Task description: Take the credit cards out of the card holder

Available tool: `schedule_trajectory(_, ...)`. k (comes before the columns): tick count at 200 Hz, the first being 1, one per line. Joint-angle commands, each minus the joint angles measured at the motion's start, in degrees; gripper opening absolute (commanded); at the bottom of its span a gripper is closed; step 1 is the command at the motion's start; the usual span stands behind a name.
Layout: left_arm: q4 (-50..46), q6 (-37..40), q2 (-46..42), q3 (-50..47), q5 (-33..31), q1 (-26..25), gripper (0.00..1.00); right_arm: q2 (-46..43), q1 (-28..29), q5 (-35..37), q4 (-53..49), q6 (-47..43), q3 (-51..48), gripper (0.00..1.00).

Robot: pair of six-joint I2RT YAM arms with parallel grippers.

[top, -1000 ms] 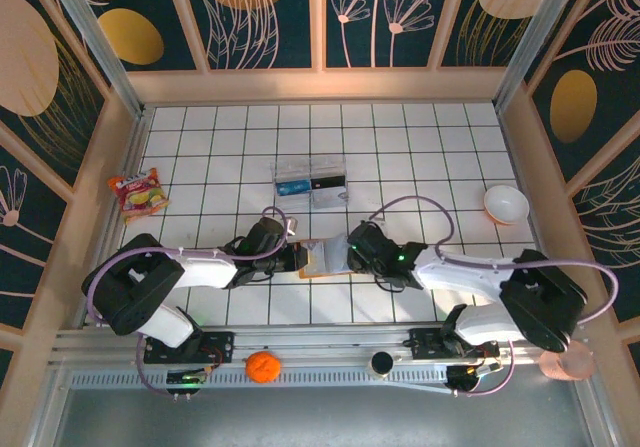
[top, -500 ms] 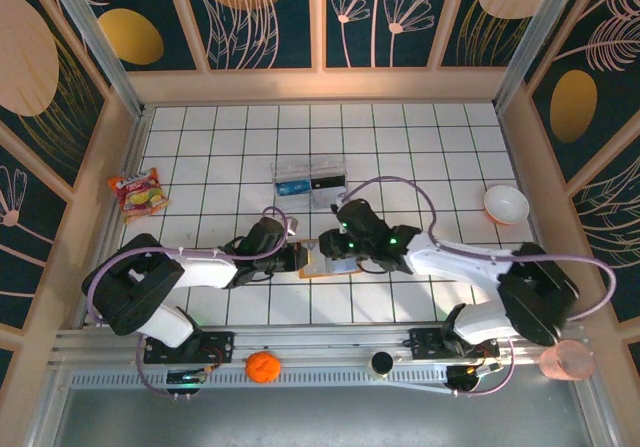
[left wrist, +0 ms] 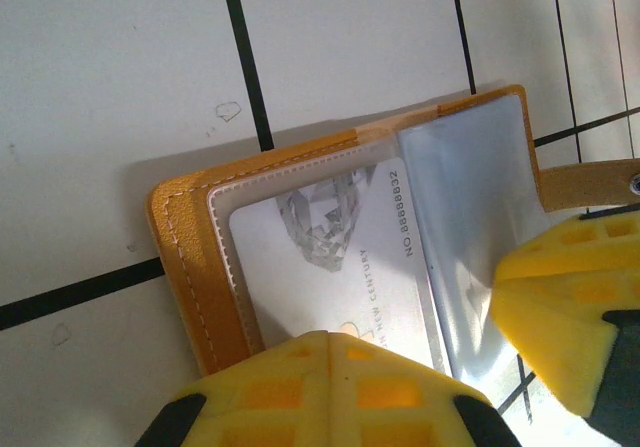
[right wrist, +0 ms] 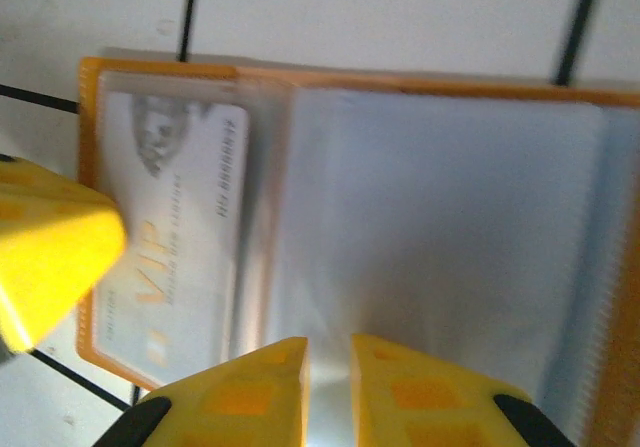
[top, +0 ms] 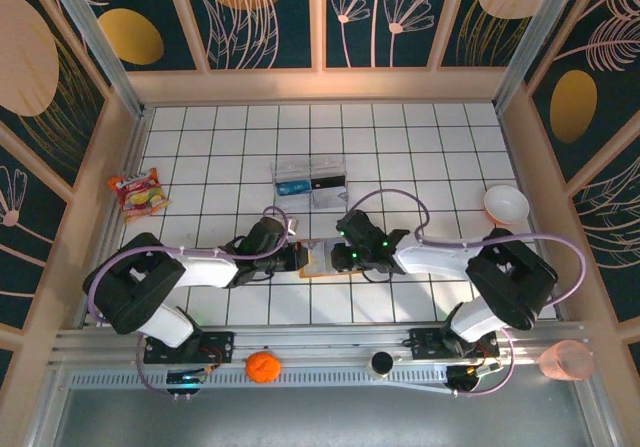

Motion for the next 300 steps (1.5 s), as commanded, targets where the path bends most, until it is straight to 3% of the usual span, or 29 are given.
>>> schedule_trajectory(1,-2.18,1.48,1.3,0.63,-0.7,-0.3,0.0,-2.83,-0.73,4.15,-3.68,2.38,-2.41,0.19)
schedule_trajectory(72,-2.71,1.98,1.16,0.34,-1.01,-0.16,0.0,-9.36,-2.46,10.64,-10.33,5.1,-5.08,0.18)
schedule_trajectory(113,-1.12,1.39,-4.03,0.28,0.13,-0.2,0.0,-16.32,-2.86,10.71,-11.55,3.65,-3.2,0.18)
schedule_trajectory(129,-1.38,1.37,-7.22,0.45,-0.48,-0.2,0.15,-17.25,-2.86,5.49,-8.6,0.42,-1.6,0.22)
schedule_trajectory(150,-2.9,2.08,-8.8,0.47,-1.54,-0.2,0.21,-15.02,-2.88,-5.49,-2.8,-2.15,-0.05,0.24)
schedule_trajectory(192,0.58,1.73,-3.92,-0.61,-1.04,-0.2,0.13,-4.18,-3.04,-17.84,5.98,-2.39,2.94,0.23)
schedule_trajectory(226,-0.36,1.3,-1.09,-0.21,-3.12,-0.16,0.0,3.42,-3.52,-19.35,8.3,-1.71,5.19,0.24)
schedule_trajectory(300,-3.34,0.68,0.77,-0.55,-2.93,-0.18,0.0,7.67,-6.25,-16.29,9.54,1.56,3.99,0.22)
